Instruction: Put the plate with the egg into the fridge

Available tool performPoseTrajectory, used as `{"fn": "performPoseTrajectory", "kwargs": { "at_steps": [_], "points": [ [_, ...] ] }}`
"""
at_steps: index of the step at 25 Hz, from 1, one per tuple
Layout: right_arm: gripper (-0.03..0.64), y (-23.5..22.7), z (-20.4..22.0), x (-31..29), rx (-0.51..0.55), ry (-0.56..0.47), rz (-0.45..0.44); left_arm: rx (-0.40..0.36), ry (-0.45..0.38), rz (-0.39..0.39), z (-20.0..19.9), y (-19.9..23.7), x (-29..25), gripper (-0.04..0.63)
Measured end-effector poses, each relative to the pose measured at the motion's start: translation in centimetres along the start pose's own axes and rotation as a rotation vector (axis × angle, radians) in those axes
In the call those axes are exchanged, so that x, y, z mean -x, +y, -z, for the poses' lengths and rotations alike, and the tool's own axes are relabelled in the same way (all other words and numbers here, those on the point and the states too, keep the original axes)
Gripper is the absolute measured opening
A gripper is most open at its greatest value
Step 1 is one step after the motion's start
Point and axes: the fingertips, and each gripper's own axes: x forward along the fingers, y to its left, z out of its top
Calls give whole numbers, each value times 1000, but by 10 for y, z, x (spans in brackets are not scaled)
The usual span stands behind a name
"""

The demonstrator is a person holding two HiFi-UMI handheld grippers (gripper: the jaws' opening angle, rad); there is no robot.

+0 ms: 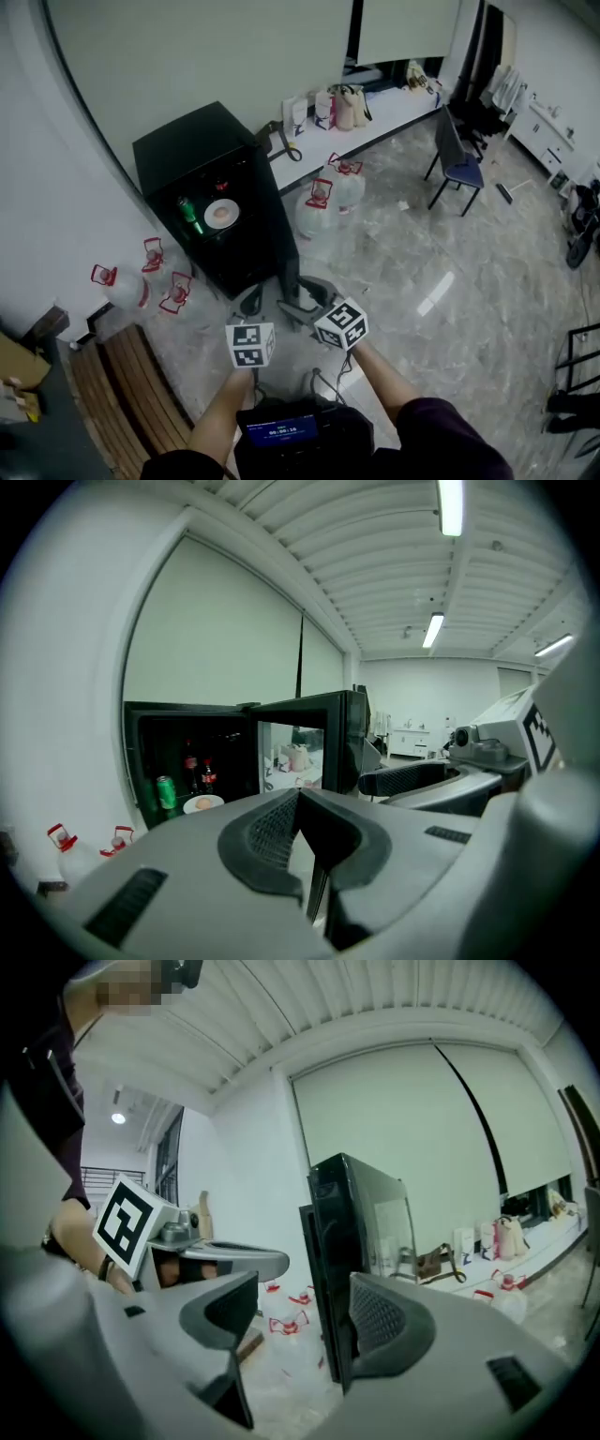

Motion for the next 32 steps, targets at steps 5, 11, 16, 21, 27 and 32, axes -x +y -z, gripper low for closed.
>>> {"fn": "performPoseTrajectory", "kwargs": {
  "at_steps": [5,11,16,21,27,32],
  "points": [
    [111,43,-17,-41,8,-49,-71,21,-24,-95,-6,48,38,9],
    [9,75,-33,-85,50,-61,-125,35,-49,-164,-8,92,67,9],
    [9,87,-50,-106,49,-84,-148,50,-78,-191,-16,115,75,9],
    [9,90,-60,-115,62,-103,-140,59,-98,-196,-21,124,74,9],
    [8,87,-67,-116,87,-110,-135,48,-115,-185,-29,123,67,9],
    [8,87,-69,-113,95,-117,-126,43,-117,-175,-31,120,65,9]
  ]
}}
